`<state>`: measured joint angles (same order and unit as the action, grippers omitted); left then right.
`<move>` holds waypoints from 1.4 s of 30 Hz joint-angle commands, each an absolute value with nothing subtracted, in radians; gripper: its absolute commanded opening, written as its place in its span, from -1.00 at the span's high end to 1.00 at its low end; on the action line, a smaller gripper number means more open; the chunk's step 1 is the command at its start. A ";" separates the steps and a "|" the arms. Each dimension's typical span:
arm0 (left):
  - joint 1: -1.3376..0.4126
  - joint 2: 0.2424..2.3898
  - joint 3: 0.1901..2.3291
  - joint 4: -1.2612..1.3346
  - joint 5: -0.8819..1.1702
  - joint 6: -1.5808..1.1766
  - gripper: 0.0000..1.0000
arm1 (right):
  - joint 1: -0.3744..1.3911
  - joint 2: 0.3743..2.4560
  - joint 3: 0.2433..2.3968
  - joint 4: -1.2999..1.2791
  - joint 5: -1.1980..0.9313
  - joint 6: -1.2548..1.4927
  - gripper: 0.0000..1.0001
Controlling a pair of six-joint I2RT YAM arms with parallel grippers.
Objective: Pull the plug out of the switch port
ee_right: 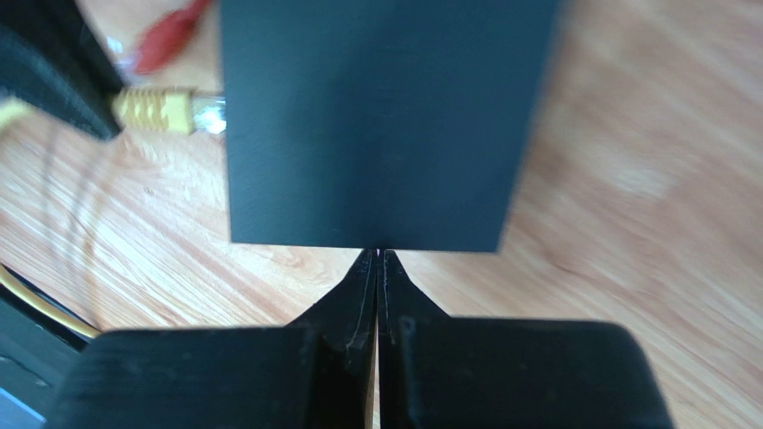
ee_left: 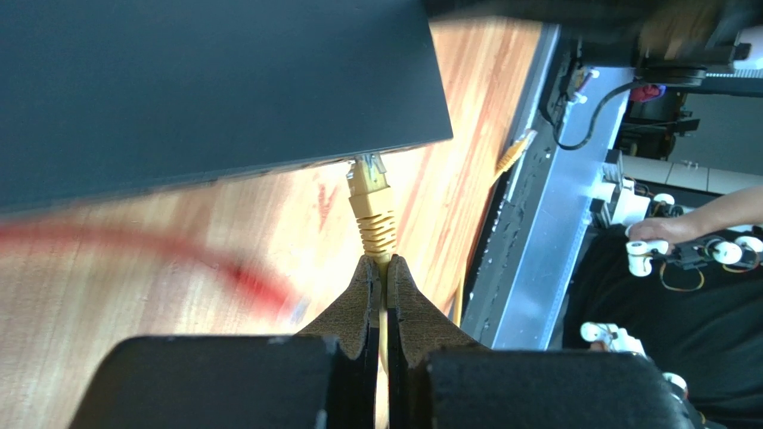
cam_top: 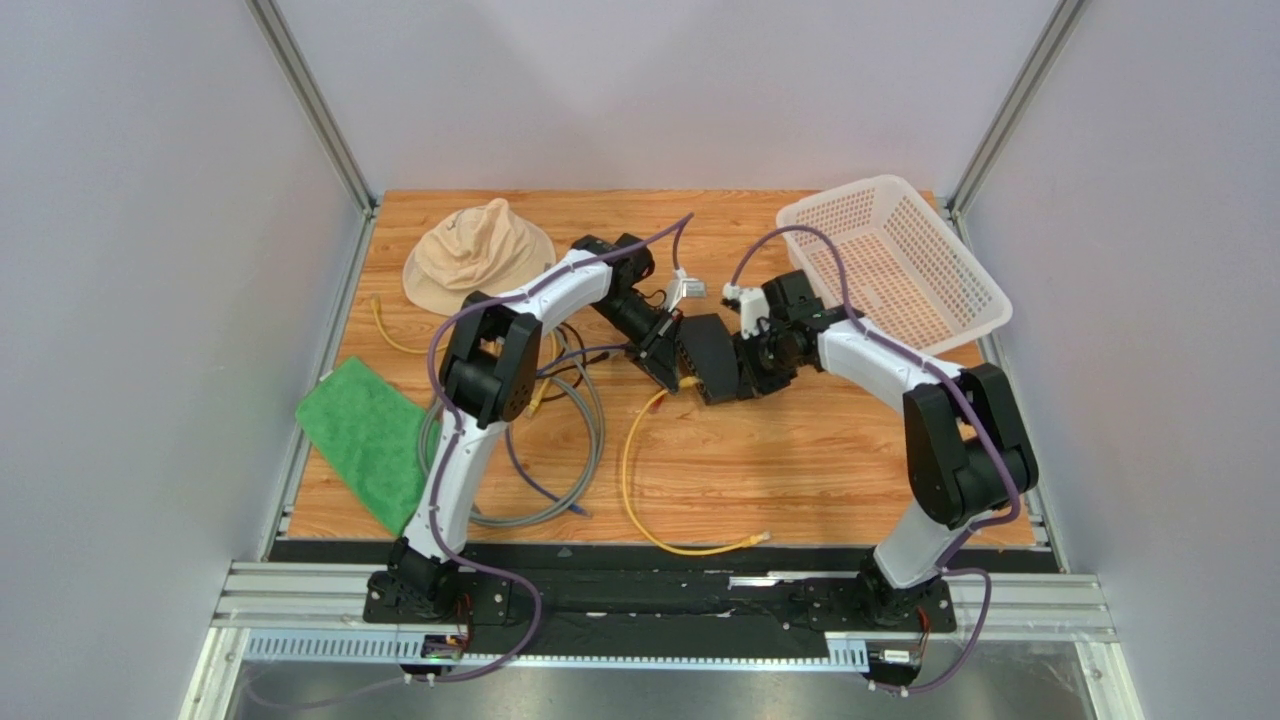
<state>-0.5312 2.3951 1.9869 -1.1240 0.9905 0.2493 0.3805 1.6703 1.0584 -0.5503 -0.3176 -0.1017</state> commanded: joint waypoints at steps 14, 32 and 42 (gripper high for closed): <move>-0.526 2.381 2.037 -1.215 1.094 0.279 1.00 | 0.264 1.868 1.224 -0.610 -0.656 -0.006 -0.95; -0.495 2.513 2.014 -0.988 1.152 0.048 0.15 | 0.218 2.255 1.344 -0.818 -0.808 0.032 0.04; -0.491 2.574 2.005 -0.911 1.259 -0.025 0.21 | 0.219 2.273 1.339 -0.816 -0.808 0.041 0.04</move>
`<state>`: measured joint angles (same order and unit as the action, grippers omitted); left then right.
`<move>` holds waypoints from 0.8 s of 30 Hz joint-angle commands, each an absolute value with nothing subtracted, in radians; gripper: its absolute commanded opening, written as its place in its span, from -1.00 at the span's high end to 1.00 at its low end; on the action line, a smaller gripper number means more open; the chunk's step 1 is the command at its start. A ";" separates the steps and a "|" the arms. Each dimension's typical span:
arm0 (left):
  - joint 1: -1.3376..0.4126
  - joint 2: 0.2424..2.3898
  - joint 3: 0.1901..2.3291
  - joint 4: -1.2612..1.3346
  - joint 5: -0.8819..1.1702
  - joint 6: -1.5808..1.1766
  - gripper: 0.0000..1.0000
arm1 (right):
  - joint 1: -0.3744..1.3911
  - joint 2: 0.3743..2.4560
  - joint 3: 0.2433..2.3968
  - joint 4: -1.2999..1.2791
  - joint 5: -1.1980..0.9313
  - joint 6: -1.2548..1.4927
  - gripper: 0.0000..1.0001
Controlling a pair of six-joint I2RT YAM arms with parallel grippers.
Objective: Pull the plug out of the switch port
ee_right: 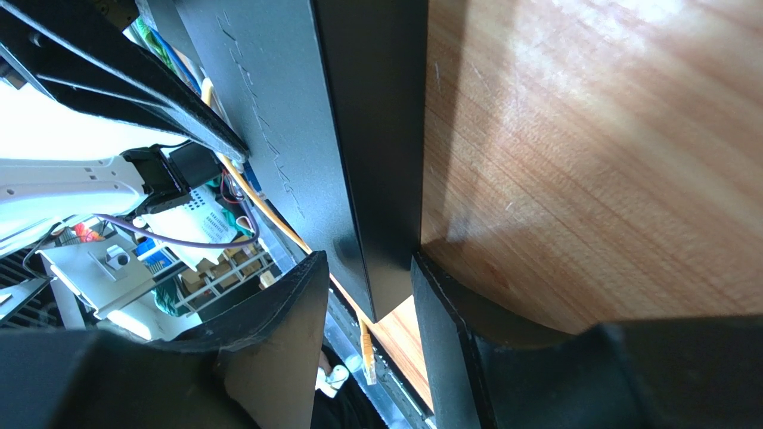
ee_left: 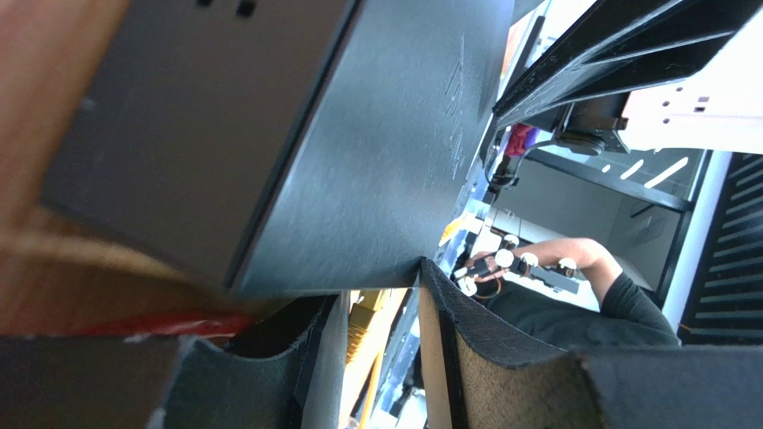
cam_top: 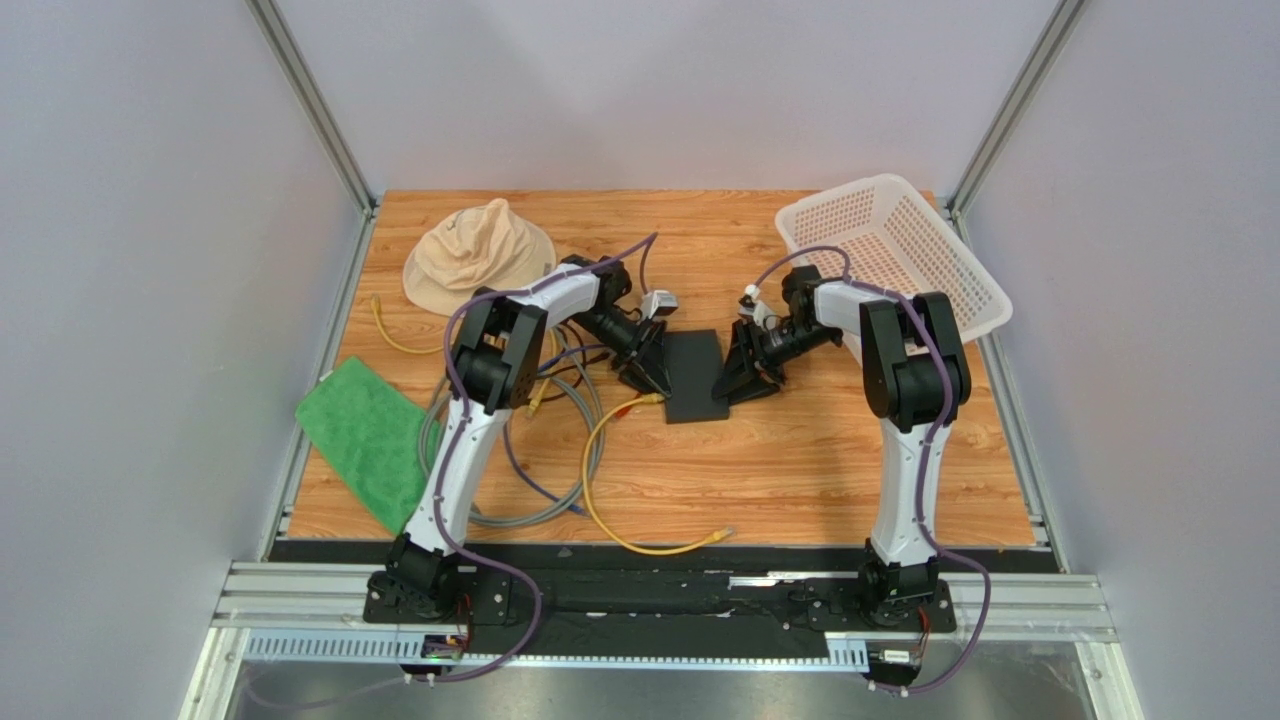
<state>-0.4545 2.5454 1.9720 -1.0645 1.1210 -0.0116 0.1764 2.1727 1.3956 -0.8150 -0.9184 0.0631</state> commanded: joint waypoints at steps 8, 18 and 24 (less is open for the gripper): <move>-0.471 2.551 2.008 -1.109 1.439 0.293 0.22 | 0.219 2.278 1.359 -0.827 -0.802 0.038 0.03; -0.471 2.622 2.115 -1.482 1.488 0.646 0.38 | 0.219 2.295 1.387 -0.850 -0.804 0.026 0.02; -0.472 2.597 2.059 -1.249 1.404 0.364 0.64 | 0.225 2.287 1.385 -0.851 -0.796 0.025 0.02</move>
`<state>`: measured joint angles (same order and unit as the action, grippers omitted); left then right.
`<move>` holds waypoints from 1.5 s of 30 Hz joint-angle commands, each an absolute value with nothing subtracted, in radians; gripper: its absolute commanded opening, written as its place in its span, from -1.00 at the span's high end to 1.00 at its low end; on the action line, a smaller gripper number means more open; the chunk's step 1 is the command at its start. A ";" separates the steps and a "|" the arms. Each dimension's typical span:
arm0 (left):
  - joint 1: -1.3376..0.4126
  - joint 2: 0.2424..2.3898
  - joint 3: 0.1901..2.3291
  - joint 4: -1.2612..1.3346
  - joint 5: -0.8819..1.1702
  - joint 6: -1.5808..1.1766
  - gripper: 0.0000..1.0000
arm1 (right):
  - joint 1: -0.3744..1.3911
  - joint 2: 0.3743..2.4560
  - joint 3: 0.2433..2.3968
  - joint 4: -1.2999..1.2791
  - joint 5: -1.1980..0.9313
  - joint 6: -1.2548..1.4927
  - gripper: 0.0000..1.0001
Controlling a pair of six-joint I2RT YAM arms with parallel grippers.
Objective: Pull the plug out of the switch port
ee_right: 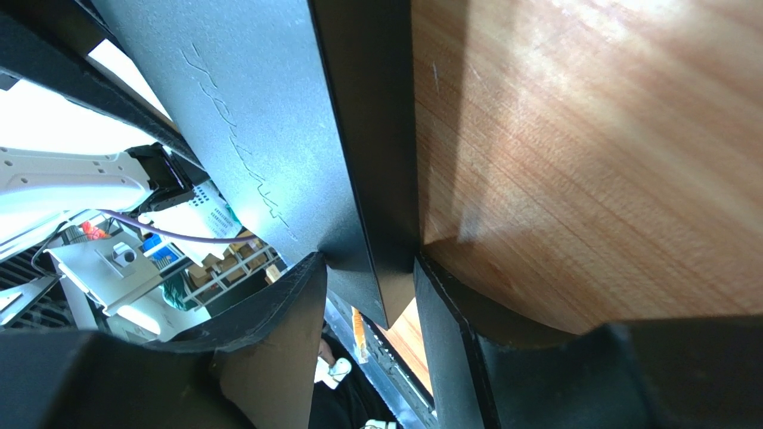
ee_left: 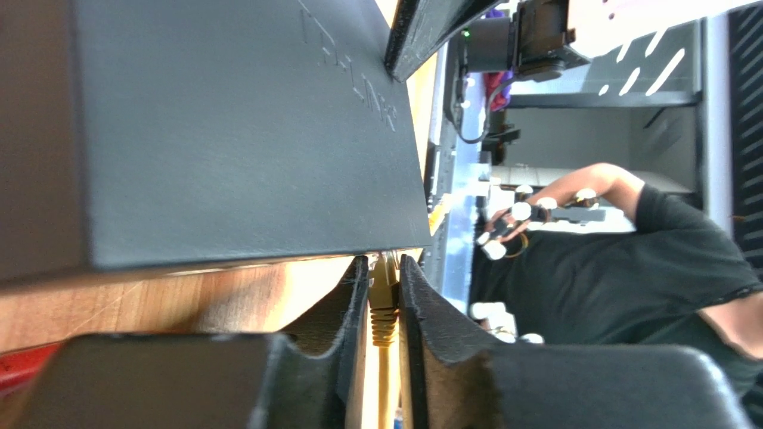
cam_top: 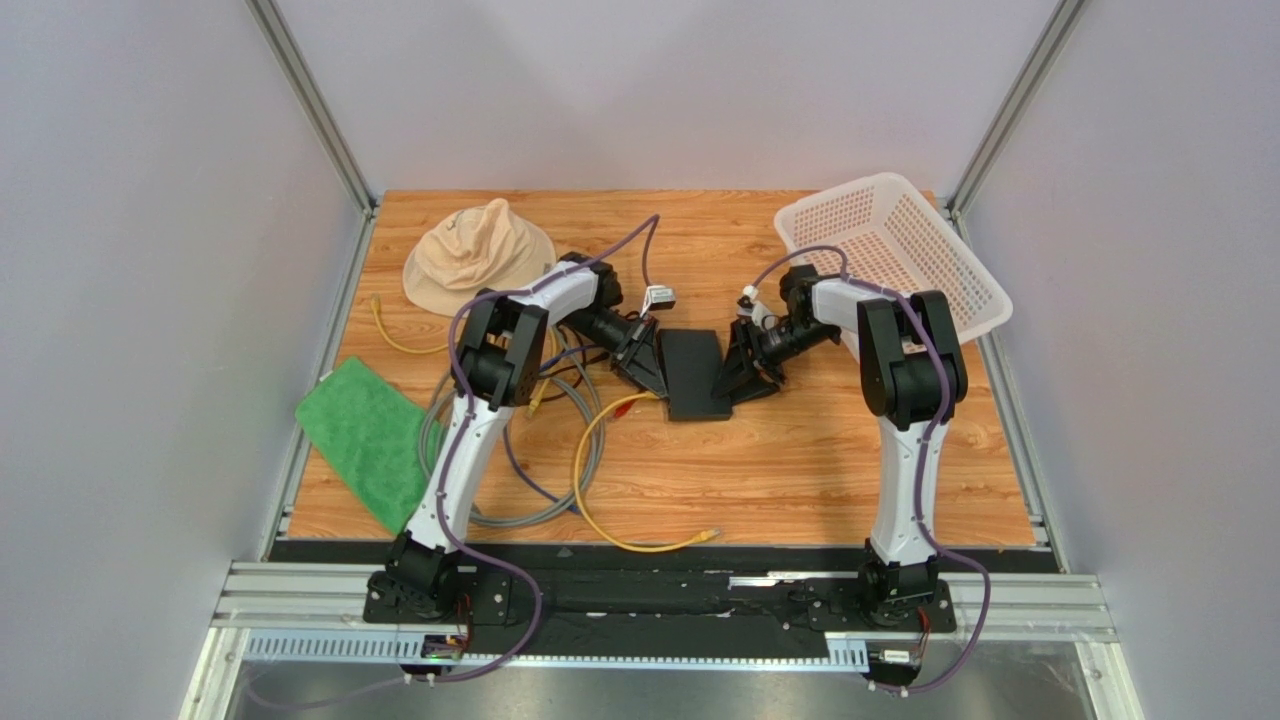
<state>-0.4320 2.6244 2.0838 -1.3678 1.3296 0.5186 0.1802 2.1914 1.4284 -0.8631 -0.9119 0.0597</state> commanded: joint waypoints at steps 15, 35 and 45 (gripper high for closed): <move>-0.476 2.556 1.898 -0.982 1.307 0.037 1.00 | 0.235 1.847 1.303 -0.675 -0.508 -0.089 -0.01; -0.469 2.547 1.844 -0.987 1.292 0.055 1.00 | 0.433 1.977 1.298 -0.617 -0.411 -0.018 1.00; -0.428 2.606 2.117 -1.074 1.193 0.112 1.00 | 0.433 2.003 1.312 -0.638 -0.403 -0.023 1.00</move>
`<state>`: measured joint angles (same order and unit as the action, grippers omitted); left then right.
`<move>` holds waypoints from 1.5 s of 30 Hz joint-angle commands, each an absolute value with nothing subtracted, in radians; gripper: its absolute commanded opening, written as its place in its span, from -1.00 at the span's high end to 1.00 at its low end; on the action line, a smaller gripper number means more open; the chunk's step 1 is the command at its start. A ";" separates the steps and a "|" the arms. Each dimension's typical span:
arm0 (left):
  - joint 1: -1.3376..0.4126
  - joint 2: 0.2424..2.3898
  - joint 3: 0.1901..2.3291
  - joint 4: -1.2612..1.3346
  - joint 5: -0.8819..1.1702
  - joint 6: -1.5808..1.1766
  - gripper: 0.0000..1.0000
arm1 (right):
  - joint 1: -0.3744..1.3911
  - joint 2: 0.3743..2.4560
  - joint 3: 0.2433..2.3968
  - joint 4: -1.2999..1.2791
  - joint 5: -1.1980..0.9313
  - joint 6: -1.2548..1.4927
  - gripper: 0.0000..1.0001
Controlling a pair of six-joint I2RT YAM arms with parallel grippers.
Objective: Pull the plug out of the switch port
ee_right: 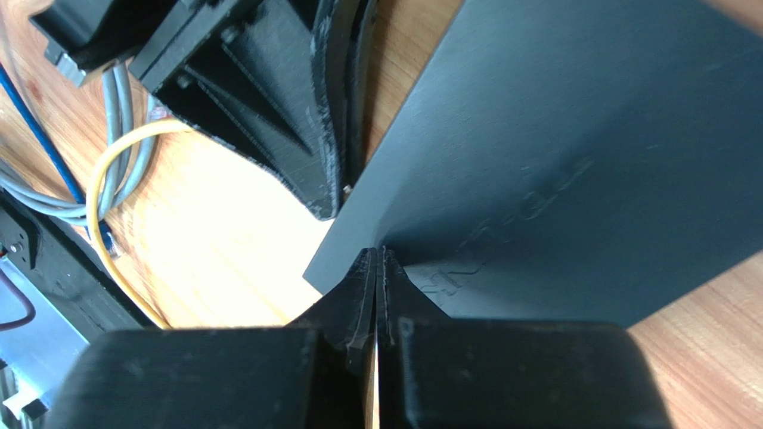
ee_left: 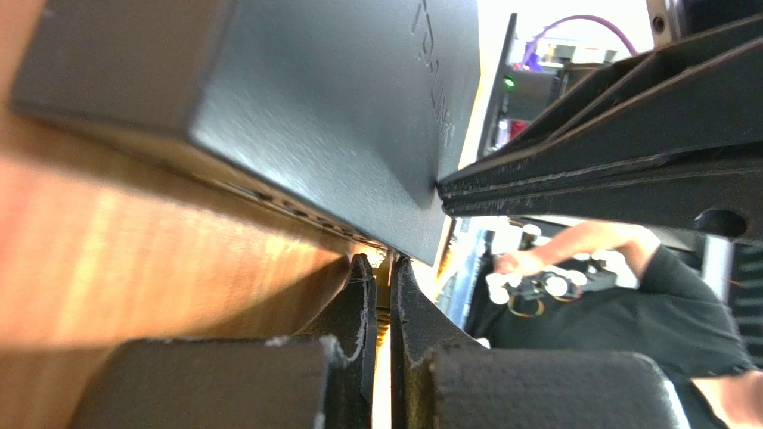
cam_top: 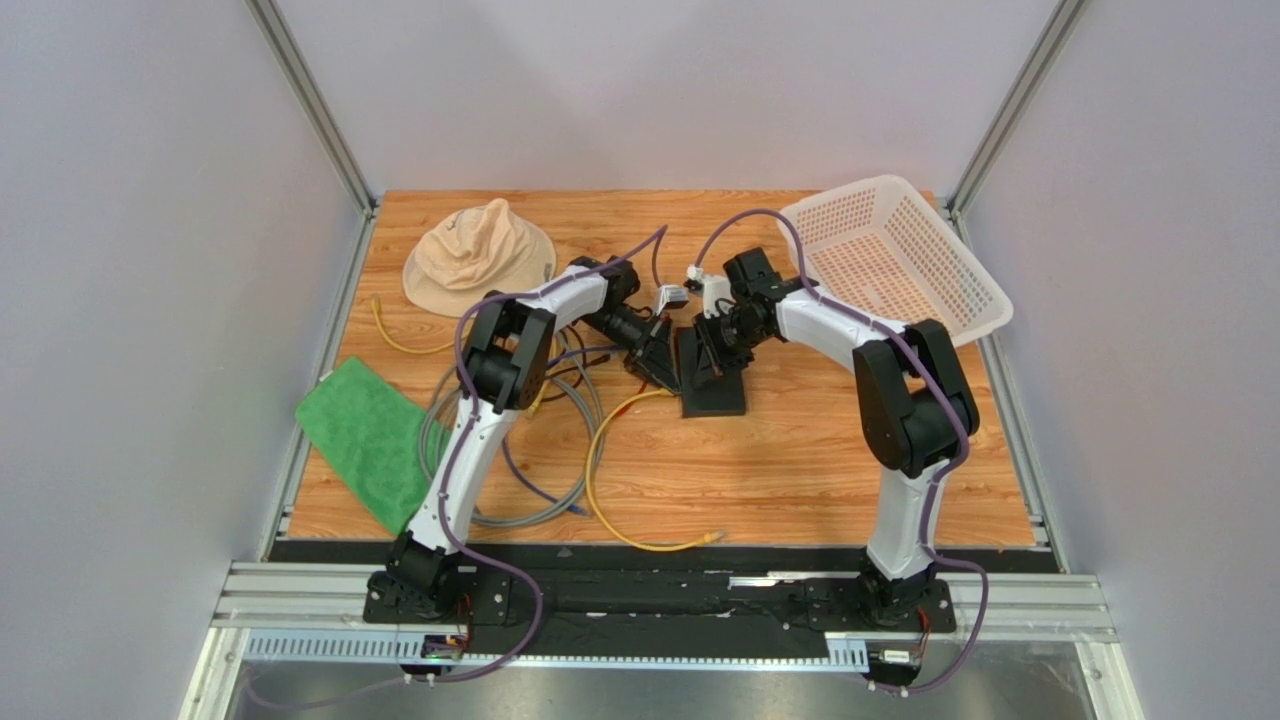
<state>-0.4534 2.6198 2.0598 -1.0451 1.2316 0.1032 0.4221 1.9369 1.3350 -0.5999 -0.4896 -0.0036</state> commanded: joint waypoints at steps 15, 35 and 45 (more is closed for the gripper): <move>-0.428 2.603 2.195 -1.167 1.181 0.184 1.00 | 0.433 2.029 1.336 -0.644 -0.399 -0.020 1.00; -0.308 2.576 2.383 -1.529 0.970 0.468 1.00 | 0.428 2.077 1.391 -0.693 -0.408 -0.018 1.00; -0.170 2.326 2.471 -1.367 0.669 0.521 1.00 | 0.350 1.868 1.428 -0.652 -0.451 -0.094 1.00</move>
